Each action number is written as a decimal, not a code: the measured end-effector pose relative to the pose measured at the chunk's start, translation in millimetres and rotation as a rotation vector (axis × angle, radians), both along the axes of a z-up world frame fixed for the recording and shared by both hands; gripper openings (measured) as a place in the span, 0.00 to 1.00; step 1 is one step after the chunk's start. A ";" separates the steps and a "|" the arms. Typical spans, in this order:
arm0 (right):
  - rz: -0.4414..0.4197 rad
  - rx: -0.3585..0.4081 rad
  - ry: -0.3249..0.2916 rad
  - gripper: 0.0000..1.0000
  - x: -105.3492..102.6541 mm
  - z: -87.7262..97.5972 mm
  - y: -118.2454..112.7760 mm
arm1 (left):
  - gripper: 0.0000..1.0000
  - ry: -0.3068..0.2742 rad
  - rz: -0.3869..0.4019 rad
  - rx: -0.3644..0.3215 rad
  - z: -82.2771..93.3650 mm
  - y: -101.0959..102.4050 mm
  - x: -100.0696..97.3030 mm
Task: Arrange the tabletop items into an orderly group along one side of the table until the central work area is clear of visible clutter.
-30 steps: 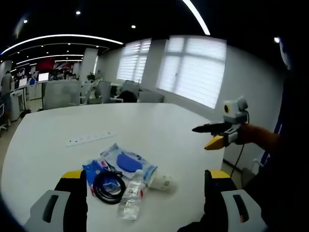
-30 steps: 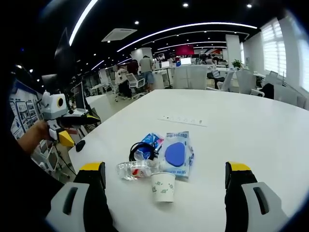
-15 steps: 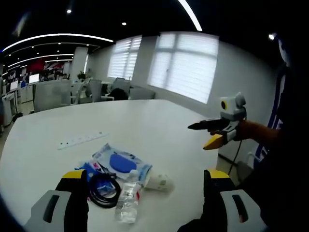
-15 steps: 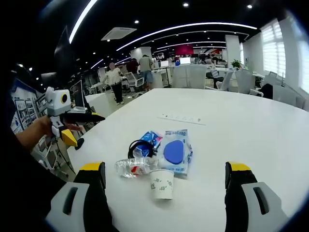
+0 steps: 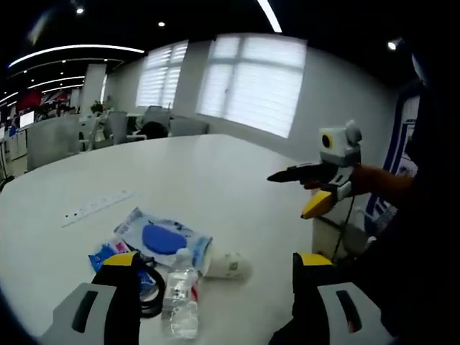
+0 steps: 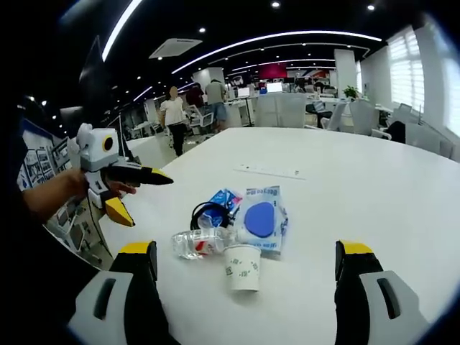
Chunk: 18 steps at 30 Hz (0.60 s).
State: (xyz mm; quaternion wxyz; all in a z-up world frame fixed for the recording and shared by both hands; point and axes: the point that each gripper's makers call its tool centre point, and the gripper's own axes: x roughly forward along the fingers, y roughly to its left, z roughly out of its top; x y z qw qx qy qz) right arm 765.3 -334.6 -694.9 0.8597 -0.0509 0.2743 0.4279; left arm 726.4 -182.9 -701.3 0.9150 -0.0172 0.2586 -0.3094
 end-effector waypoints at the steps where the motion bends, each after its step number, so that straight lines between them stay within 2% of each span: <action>1: 0.000 0.001 0.000 1.00 -0.2 -0.6 0.2 | 0.83 0.003 -0.008 0.004 -1.9 -1.5 0.7; 9: -0.010 0.004 0.002 1.00 -1.7 -6.6 1.4 | 0.79 0.029 -0.051 0.039 -12.2 -11.1 9.9; 18: -0.018 -0.003 0.010 1.00 -10.0 -14.9 1.3 | 0.75 0.050 -0.087 0.073 -25.0 -22.0 32.6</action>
